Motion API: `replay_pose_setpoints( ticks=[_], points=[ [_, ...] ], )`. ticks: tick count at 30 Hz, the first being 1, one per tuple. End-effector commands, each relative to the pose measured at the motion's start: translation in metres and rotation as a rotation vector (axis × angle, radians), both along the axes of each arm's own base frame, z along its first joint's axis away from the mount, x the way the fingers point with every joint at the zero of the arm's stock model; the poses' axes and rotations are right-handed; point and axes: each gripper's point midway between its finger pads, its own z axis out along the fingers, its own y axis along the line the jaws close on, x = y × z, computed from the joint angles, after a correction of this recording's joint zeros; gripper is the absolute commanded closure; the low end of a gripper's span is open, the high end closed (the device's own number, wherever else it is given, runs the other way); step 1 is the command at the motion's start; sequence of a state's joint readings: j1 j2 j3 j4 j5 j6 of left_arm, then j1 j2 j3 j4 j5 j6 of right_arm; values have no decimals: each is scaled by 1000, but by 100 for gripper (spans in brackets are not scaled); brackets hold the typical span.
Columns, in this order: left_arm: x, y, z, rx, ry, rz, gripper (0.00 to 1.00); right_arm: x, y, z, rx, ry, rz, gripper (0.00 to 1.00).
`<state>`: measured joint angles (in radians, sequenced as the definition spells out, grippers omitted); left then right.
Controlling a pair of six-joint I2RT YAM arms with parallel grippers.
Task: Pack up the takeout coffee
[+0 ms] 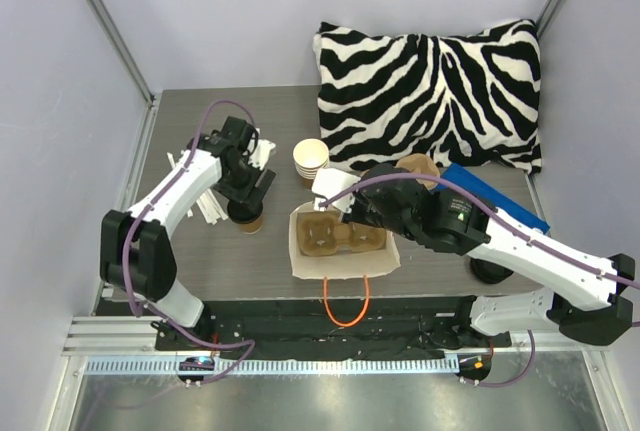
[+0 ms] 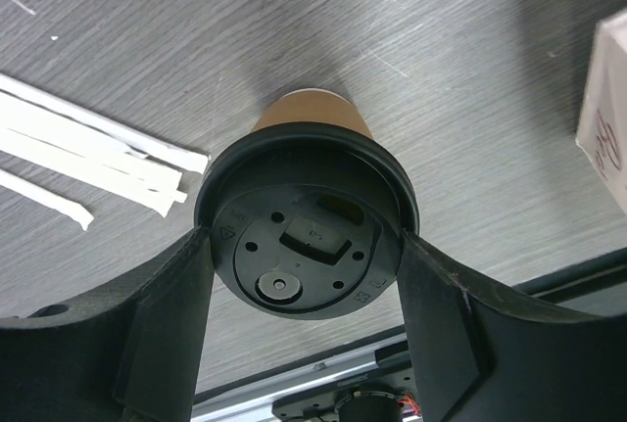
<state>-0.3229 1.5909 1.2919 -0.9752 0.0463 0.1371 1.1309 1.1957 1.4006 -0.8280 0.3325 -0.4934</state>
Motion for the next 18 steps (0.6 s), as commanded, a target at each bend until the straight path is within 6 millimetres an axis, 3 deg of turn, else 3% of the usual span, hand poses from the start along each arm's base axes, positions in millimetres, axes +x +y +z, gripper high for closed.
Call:
replay_pose_setpoints(
  ticks=[1,2,3,6,10,14,18],
  points=[
    [9,-13,82,-157,-231,22,70,19,-5,44,205,-68,-158,99],
    [10,-14,95,-183,-272,31,70,19,-7,44,216,-67,-165,99],
    [11,-15,125,-222,-359,34,71,18,-8,44,223,-65,-167,99],
    [4,-25,173,-334,-467,28,73,17,-8,40,236,-45,-176,99],
    [-21,-30,236,-472,-615,23,81,20,-10,37,269,-6,-222,99],
    [-55,-46,277,-638,-680,-60,85,29,-14,36,323,36,-296,99],
    [-87,-62,289,-750,-681,-166,83,37,-17,34,373,88,-347,99]
  ],
)
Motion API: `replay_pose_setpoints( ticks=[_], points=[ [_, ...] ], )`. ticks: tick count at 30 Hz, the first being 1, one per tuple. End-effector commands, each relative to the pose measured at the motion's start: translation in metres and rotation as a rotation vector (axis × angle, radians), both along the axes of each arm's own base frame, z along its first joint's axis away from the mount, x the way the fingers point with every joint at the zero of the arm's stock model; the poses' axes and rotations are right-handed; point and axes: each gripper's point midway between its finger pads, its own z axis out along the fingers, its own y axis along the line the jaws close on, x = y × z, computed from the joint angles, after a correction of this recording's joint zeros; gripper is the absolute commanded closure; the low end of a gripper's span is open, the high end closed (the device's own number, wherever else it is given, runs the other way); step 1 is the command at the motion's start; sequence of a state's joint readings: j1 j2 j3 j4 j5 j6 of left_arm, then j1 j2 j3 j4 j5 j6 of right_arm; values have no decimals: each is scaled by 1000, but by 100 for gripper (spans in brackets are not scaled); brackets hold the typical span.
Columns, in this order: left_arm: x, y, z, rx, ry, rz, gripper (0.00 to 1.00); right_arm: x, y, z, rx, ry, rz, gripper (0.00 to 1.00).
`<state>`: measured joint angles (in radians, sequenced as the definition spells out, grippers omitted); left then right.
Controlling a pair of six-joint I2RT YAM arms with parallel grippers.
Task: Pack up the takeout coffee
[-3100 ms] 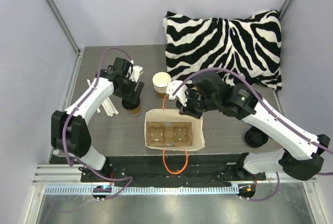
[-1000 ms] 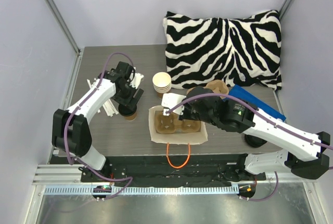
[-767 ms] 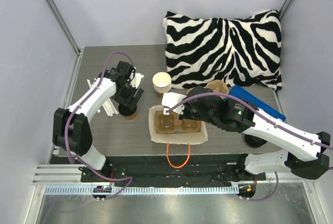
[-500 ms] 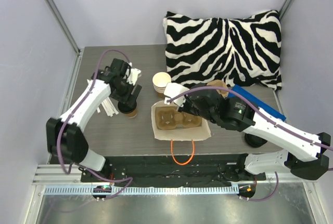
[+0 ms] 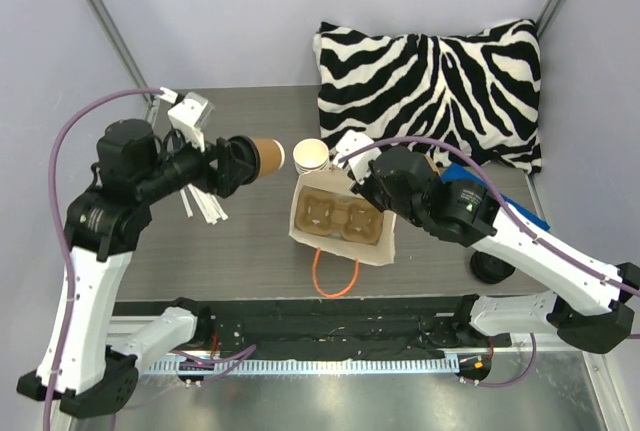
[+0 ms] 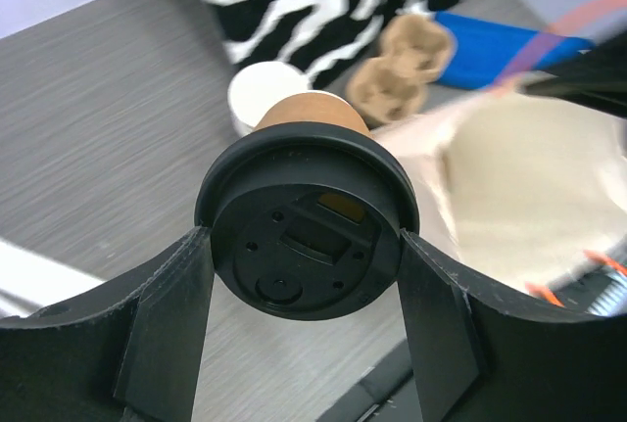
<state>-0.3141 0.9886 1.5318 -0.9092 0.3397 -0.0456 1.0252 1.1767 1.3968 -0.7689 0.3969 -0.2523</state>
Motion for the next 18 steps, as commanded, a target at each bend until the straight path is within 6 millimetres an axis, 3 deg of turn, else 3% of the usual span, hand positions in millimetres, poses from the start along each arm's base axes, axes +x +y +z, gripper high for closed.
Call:
replay_pose_setpoints(
  ticks=[1,9,15,18],
  points=[
    [-26,-25,14,-103,-6,-155,83,11,3,22,172,25,-79,99],
    [-46,-43,14,-131,39,-283,83,15,11,17,230,116,-93,99],
    [-53,-48,19,-130,19,-342,83,3,21,11,239,181,-6,99],
    [-61,-54,11,-82,17,-409,83,1,27,12,241,192,28,99]
  ],
)
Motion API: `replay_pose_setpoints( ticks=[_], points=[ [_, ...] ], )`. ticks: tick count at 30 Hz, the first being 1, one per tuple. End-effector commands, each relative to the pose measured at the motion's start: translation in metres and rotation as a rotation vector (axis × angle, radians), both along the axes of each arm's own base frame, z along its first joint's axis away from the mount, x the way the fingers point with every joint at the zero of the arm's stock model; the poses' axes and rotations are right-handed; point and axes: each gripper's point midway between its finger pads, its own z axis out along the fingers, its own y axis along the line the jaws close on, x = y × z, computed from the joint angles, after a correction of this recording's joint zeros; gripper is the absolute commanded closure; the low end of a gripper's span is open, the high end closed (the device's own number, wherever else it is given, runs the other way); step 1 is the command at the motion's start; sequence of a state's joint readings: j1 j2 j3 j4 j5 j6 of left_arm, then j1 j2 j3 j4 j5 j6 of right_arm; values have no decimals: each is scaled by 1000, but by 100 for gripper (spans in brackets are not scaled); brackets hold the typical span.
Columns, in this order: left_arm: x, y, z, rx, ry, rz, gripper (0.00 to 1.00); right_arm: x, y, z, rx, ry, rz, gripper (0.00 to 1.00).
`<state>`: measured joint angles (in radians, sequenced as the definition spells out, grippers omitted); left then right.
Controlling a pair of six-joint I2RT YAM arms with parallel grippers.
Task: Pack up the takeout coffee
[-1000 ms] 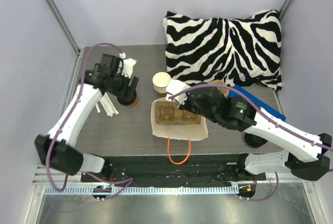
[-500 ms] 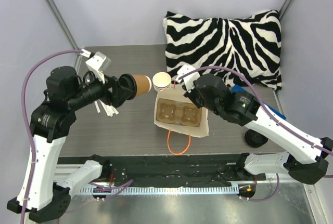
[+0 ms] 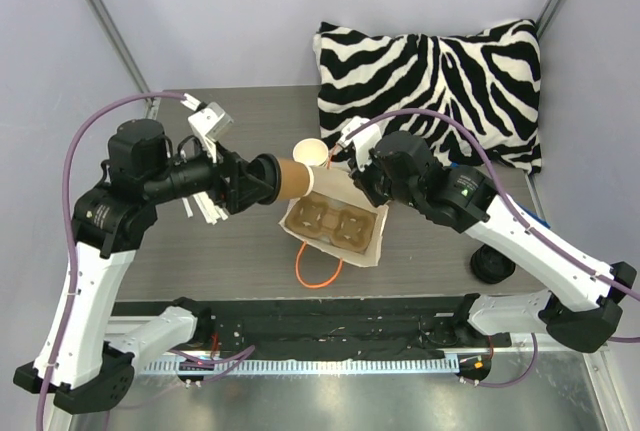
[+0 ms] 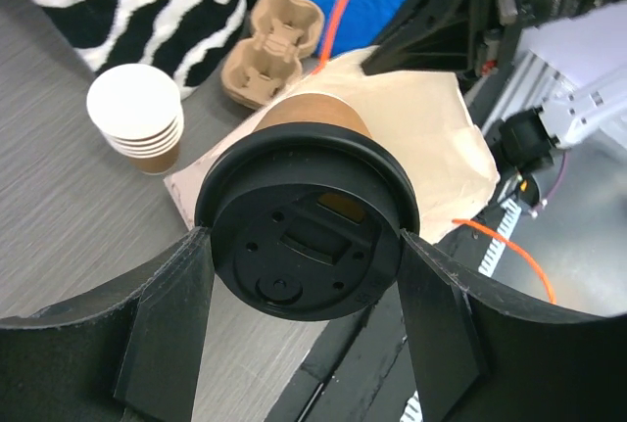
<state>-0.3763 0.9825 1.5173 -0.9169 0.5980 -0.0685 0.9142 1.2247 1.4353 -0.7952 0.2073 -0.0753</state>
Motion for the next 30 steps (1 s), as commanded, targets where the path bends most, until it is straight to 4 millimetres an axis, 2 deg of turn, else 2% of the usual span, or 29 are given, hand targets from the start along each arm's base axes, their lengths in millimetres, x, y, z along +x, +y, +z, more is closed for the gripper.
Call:
replay_pose_setpoints(
  ticks=[1,4,6,8,11,13,15,18,19,21,22,23,25,30],
  points=[
    [-22,-13,7,22,-66,-142,83,-4,18,24,97,-5,64,99],
    [-27,-15,4,78,-126,-175,83,-4,22,23,98,7,70,99],
    [-19,-9,19,108,-212,-141,83,0,21,19,82,6,50,99],
    [-19,-9,34,115,-250,-152,83,2,19,19,77,2,39,99],
    [-16,-7,42,140,-304,-161,82,2,20,19,77,0,44,99],
    [-11,-3,40,182,-324,-152,82,4,20,20,74,-3,41,99],
    [-14,-6,44,177,-327,-183,83,4,21,22,78,-6,45,99],
    [-24,-13,33,171,-289,-244,82,3,25,24,89,-2,58,99],
    [-24,-16,23,194,-285,-258,82,0,26,25,97,5,70,99],
    [-25,-17,18,210,-304,-258,82,-2,29,24,103,16,84,99],
    [-24,-22,14,215,-323,-267,82,-3,30,24,110,23,87,99],
    [-13,-18,13,247,-339,-205,83,-3,30,25,114,24,82,99],
    [-7,-23,16,250,-368,-175,83,1,29,26,115,24,51,99],
    [2,-30,5,219,-277,-63,83,11,27,37,168,13,-39,99]
  ],
)
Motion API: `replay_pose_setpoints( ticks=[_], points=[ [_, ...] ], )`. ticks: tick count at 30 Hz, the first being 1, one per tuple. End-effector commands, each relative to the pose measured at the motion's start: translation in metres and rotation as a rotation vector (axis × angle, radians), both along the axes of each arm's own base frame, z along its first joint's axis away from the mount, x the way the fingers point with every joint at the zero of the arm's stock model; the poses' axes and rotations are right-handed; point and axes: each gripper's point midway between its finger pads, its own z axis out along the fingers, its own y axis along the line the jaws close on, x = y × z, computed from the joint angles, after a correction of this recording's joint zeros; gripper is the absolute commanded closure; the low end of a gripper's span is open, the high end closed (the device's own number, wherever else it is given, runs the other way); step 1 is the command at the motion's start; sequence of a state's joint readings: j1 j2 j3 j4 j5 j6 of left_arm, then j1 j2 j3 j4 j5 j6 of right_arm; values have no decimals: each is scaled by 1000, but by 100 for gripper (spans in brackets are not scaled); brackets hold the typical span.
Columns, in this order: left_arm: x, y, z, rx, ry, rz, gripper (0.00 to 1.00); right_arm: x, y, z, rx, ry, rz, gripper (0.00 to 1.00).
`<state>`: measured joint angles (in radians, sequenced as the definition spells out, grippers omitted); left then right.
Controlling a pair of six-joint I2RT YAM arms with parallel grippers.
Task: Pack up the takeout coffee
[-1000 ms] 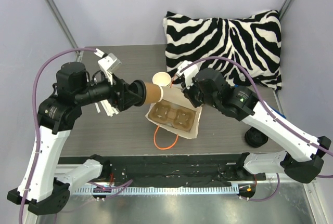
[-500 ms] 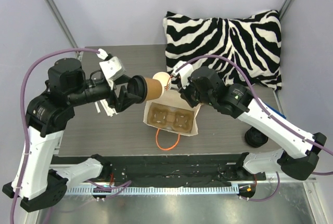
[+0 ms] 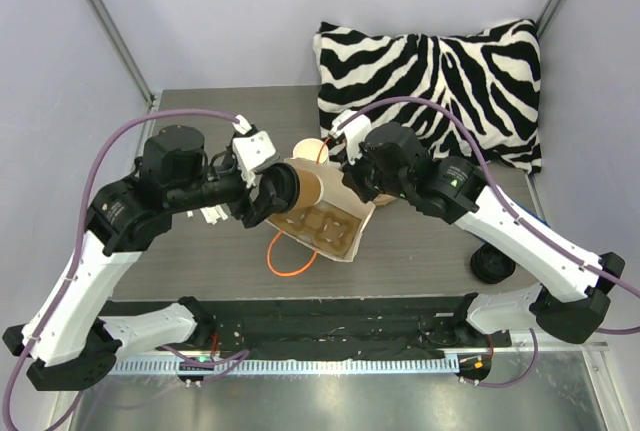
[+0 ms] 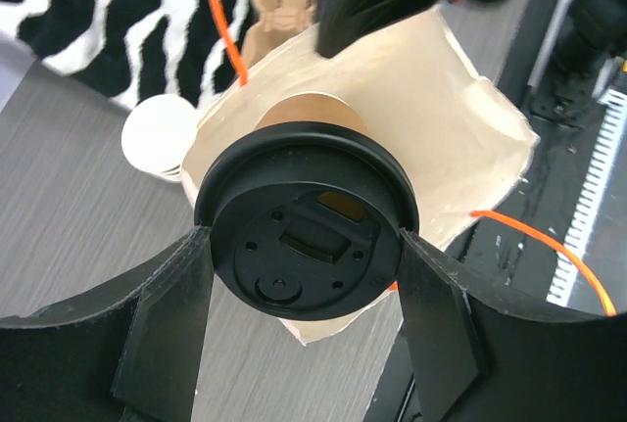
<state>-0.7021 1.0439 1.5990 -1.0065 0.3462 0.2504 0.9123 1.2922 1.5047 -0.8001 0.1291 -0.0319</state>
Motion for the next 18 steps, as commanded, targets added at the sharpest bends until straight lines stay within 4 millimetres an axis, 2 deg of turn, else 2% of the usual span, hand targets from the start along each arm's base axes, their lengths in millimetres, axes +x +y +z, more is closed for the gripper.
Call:
replay_pose_setpoints(
  ticks=[1,5,7,9,13,18],
  points=[
    [20,-5,9,-65,-20,151,83,12,4,34,124,-40,-91,99],
    [26,-13,-7,-50,25,230,86,13,8,36,152,-26,-105,99],
    [23,-22,-16,-55,59,237,86,12,9,35,163,-17,-110,99],
    [25,-28,-18,-84,67,279,86,12,10,33,169,-6,-117,99],
    [39,-34,-28,-112,92,397,84,13,12,32,183,9,-131,99],
    [46,-46,-45,-80,56,439,81,11,15,32,195,21,-123,99]
  ],
)
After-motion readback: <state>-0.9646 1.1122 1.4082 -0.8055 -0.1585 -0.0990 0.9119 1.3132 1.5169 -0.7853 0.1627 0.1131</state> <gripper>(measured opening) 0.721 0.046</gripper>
